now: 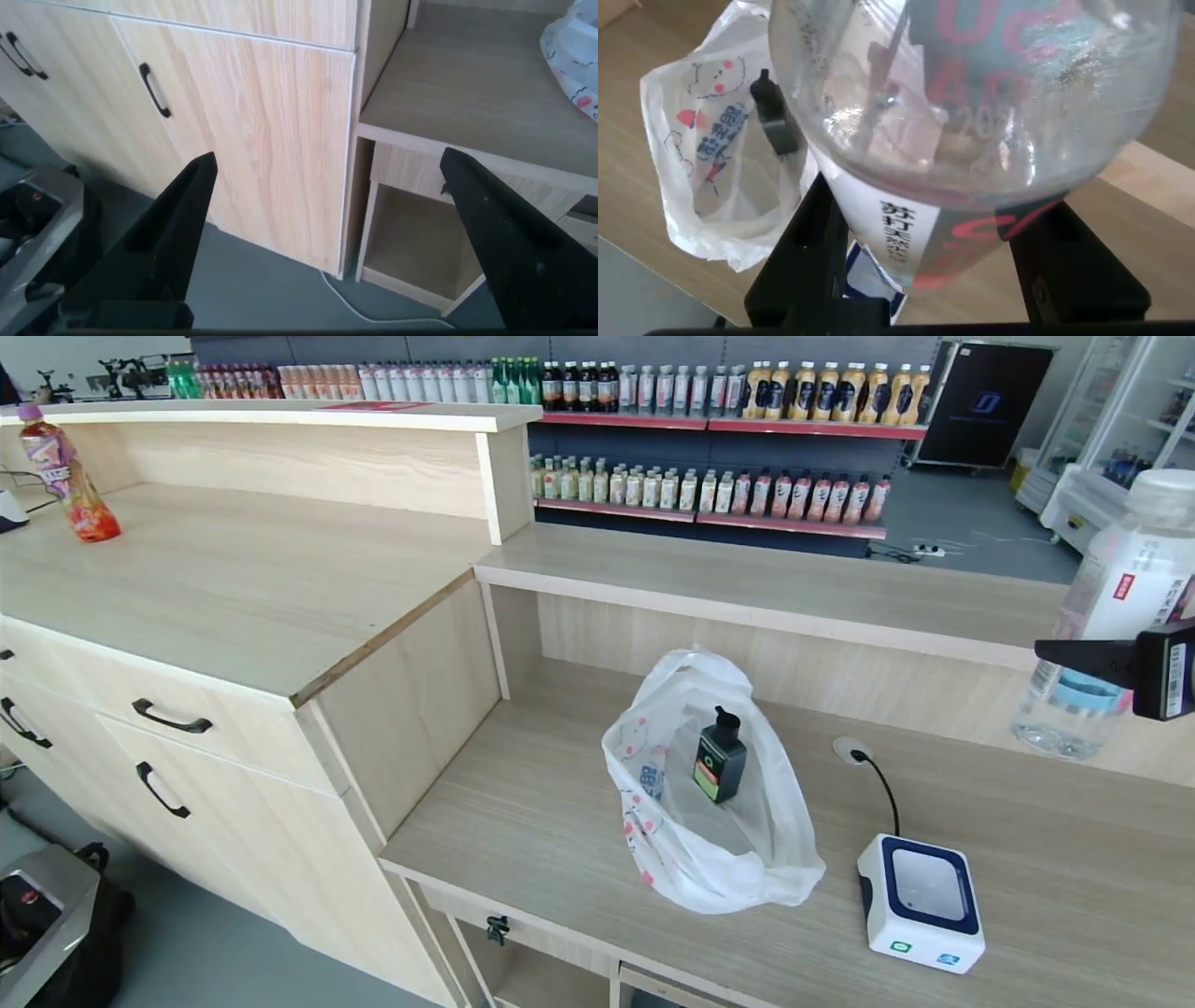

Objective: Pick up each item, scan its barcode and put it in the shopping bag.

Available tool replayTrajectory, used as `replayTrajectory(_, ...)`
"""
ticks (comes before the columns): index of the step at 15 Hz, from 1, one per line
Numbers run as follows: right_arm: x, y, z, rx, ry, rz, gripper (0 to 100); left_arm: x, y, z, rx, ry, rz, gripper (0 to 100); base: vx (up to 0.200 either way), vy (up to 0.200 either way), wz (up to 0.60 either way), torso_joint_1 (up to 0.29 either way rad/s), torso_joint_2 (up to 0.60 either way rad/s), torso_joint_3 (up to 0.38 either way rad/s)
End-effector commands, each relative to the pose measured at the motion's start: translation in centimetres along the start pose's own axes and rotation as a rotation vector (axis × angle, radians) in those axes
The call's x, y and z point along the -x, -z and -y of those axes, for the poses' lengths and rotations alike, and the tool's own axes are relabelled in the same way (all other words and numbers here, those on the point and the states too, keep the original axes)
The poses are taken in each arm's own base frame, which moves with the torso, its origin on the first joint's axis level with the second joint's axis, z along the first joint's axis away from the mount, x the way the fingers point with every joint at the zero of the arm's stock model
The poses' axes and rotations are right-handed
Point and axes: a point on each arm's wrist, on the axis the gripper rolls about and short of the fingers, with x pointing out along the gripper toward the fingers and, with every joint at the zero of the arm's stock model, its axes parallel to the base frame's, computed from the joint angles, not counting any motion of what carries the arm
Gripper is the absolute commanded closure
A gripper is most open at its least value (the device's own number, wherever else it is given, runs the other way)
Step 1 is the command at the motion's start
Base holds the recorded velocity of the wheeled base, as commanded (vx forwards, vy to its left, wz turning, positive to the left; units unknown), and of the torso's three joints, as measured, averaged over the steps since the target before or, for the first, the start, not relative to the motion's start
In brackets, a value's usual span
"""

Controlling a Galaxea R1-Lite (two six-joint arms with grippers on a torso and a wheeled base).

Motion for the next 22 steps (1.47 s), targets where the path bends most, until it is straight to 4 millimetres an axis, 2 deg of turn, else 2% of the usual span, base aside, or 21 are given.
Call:
replayTrajectory(1,-0.5,0.8,-0.9,0.007,-0.055,-0.029,100,0.0,0.0,0.0,0.0,-0.001,0.0,0,0.0,0.0,0.0,0.0,0.0,0.0)
replayTrajectory(3,-1.1,2.4,-2.2,0.02,-0.119,-0.055,100,0.0,0.0,0.0,0.0,-0.001,0.0,0,0.0,0.0,0.0,0.0,0.0,0.0)
replayTrajectory(5,-2.1,4.9,-3.9,0.044,-0.175,-0.049,100,0.0,0.0,0.0,0.0,-0.001,0.0,0,0.0,0.0,0.0,0.0,0.0,0.0)
replayTrajectory(8,-4.7,7.5,-4.7,0.044,-0.185,-0.059,100,0.0,0.0,0.0,0.0,-0.001,0.0,0,0.0,0.0,0.0,0.0,0.0,0.0)
replayTrajectory(12,-6.9,8.4,-5.1,0.036,-0.192,-0.082,100,0.0,0.0,0.0,0.0,-0.001,0.0,0,0.0,0.0,0.0,0.0,0.0,0.0)
replayTrajectory(16,-6.8,8.4,-6.2,0.043,-0.247,-0.074,100,0.0,0.0,0.0,0.0,-0.001,0.0,0,0.0,0.0,0.0,0.0,0.0,0.0)
replayTrajectory(18,-7.2,9.1,-6.6,0.047,-0.262,-0.098,100,0.0,0.0,0.0,0.0,-0.001,0.0,0,0.0,0.0,0.0,0.0,0.0,0.0)
replayTrajectory(22,-9.8,10.0,-7.4,0.05,-0.267,-0.07,100,0.0,0.0,0.0,0.0,-0.001,0.0,0,0.0,0.0,0.0,0.0,0.0,0.0)
